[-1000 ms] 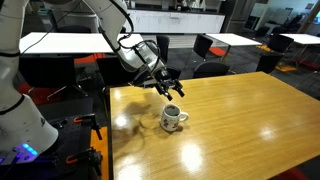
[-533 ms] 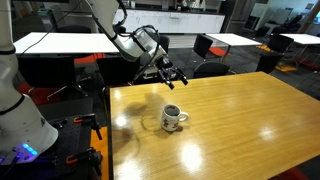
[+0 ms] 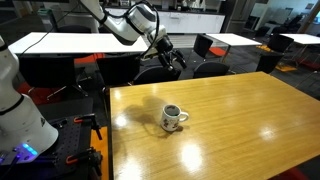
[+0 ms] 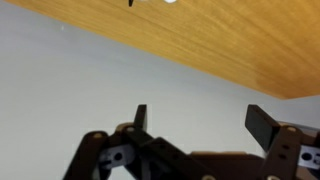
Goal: Pick up the pen from the table and put it in the white cup.
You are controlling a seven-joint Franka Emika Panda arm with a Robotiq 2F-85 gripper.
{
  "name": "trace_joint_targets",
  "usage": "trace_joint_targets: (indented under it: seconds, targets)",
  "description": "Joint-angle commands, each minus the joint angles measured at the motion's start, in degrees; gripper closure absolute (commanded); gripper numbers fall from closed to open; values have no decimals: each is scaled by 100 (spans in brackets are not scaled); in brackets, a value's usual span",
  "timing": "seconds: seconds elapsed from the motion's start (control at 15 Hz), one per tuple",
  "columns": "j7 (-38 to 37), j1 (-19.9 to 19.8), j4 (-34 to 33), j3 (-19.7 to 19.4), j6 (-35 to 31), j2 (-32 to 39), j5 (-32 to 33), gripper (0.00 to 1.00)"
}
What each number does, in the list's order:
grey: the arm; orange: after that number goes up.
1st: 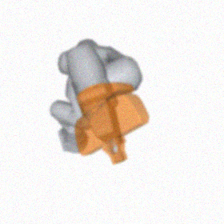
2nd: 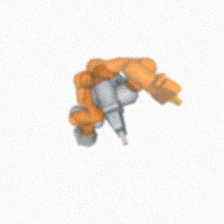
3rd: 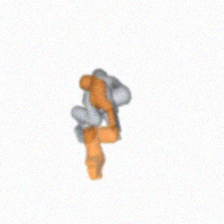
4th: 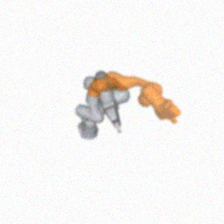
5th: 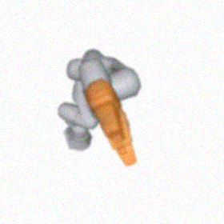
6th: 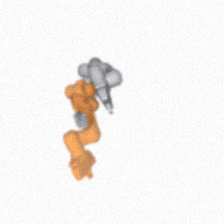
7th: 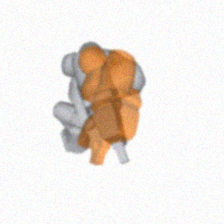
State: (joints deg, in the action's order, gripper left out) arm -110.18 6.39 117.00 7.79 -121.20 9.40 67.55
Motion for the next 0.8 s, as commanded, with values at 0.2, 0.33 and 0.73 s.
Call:
trace_joint_targets:
  seconds: [0.2, 0.33, 0.73]
  targets:
    - [1922, -130, 660, -64, -1861, -705, -1142, 0]
    - [2696, -144, 826, -82, -2366, -789, -1702, 0]
    - [5505, 2, 1282, 51, -2935, -908, -4068, 0]
